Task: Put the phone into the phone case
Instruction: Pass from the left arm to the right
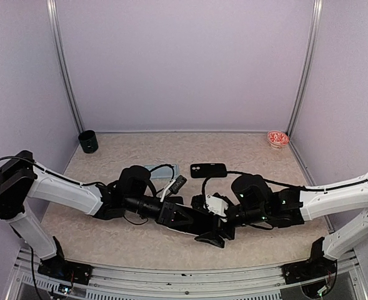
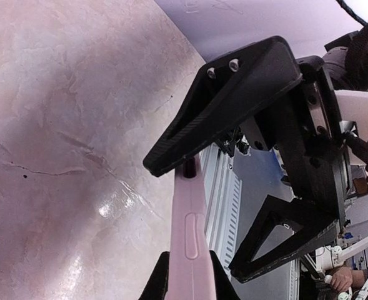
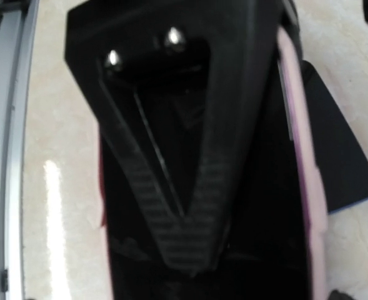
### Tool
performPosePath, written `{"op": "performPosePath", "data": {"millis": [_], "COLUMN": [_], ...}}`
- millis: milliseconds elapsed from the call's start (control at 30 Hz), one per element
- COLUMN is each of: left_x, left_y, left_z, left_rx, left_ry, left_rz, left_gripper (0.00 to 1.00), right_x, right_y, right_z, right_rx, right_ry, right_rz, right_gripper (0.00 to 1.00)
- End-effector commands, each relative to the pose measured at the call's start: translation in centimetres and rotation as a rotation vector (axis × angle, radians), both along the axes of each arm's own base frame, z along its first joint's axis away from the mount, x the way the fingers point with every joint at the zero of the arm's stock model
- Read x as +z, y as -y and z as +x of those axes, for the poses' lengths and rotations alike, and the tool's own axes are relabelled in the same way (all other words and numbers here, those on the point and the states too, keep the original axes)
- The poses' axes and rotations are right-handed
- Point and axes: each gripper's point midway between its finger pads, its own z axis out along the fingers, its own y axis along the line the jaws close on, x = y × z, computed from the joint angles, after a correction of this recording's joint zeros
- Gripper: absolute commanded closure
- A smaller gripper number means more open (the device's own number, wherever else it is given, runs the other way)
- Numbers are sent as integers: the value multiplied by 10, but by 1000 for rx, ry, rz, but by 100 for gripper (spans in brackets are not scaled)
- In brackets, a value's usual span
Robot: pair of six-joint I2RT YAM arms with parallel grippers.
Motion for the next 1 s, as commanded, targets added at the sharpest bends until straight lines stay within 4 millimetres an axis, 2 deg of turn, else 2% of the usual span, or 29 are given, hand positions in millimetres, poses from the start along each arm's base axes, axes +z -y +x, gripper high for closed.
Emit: {"op": "performPosePath", "data": {"millis": [0, 367, 667, 767, 967], "left_x": [25, 29, 23, 21, 21], "left_y": [10, 14, 11, 8, 5], "left_z": [4, 9, 14, 16, 16], "left_rx": [-26, 8, 38, 48, 56], "left_ry": [21, 5, -9, -17, -21], "left_rz": [-75, -126, -117, -122, -128], "left_gripper": [100, 100, 100, 100, 100], "right_x": [5, -9, 8, 12, 8], "right_y": [-9, -15, -11, -10, -12], "right_z": [3, 12, 29, 28, 22], "right_rx": [2, -67, -170, -165, -148], "right_ry": [75, 186, 268, 276, 287], "right_rz": [-24, -100, -101, -86, -94], "right_gripper": [0, 0, 4, 7, 14]}}
